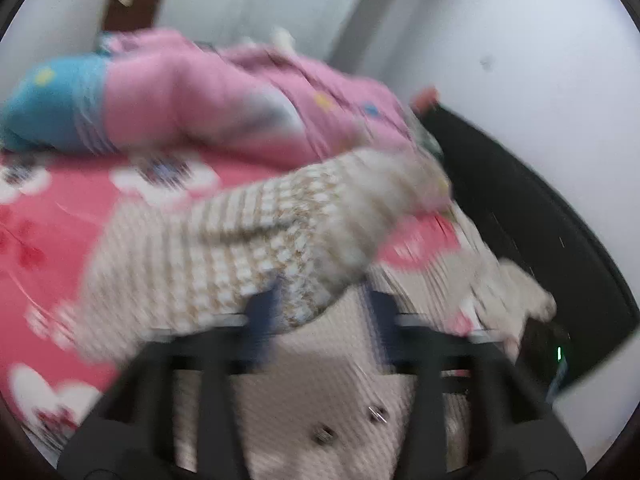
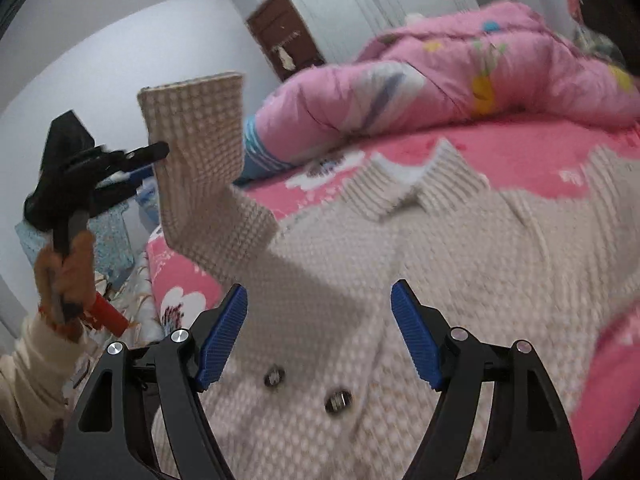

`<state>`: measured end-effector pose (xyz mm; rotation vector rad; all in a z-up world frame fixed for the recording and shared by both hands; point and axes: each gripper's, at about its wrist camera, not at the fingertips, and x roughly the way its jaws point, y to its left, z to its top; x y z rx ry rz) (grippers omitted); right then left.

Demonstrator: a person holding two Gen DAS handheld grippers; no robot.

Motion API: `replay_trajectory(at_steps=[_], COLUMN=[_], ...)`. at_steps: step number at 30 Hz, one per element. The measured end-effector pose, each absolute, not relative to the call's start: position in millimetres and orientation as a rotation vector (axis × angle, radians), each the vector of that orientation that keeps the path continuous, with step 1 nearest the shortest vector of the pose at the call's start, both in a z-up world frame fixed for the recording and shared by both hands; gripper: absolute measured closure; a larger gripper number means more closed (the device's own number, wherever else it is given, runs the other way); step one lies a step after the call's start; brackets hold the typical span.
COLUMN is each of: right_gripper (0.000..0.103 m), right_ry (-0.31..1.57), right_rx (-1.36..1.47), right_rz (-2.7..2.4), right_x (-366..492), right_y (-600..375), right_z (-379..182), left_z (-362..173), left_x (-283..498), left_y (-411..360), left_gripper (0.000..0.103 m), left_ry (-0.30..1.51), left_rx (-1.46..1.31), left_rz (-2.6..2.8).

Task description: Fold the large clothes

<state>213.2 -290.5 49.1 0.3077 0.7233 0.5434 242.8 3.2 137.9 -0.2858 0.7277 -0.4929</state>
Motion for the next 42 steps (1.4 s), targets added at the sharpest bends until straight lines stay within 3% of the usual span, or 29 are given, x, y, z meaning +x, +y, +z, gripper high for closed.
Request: replay_trajectory(at_steps=[1,6,13,18,22,27,32,33,36,42], right_gripper=[0.030,0.030,0.030,0.040,0.042,0.042,0.053,0.059,0.093,0.095], right_ry=[0.757,0.931,1.050,1.120,1.191,1.249,1.243,1.239,1.231,0.866], right_rx=[0.323,0.462,0.720,0.797,0.784,0.703,0.690,0.684,0.607,0.410], right_rz=[0.534,0.507,0.616,0.689,0.648,0.562,0.524,0.524,0.519,0.540], right_x=[209.3,203.5,247.1,287.0,299.1,295.8,309.8,312.3,317.1,287.3], right_y=[-297.5,-332.2,-343.2,-300.9,-275.7,-264.6,-261.7,-261.8,-249.6,-263.8], right_z=[43.9,14.0,-6.0,-18.3,-25.2,-41.1,-49.6,-48.9,-46.1,72.4], left_z=[122.6,29.6,-3.1,-39.4,-45.4,-55.0,-54.2,-54.7,-55.3,-55.7], left_x=[238.3,216.6,179.2,199.7,199.9,204.6,201.7,201.6,205.2,204.6], left_y=[-8.4,-31.3,9.3,34.8,32.2,21.0,26.4,25.0,22.1,21.1], left_gripper=[0.013,0.013,0.013,0.013,0.008,0.008,0.008,0.008,0.008,0.008], left_ry=[0.748,0.905,0.862,0.952,0.928,0.908,0.915,0.918,0.919,0.913], left_rx=[-0.289,-0.254,-0.198,-0.139,-0.119,-0.071,-0.081,-0.070,-0.061,-0.060], left_rz=[-0.512,-0.420,-0.188,-0.051,-0.060,-0.054,-0.060,-0.055,-0.052,-0.063])
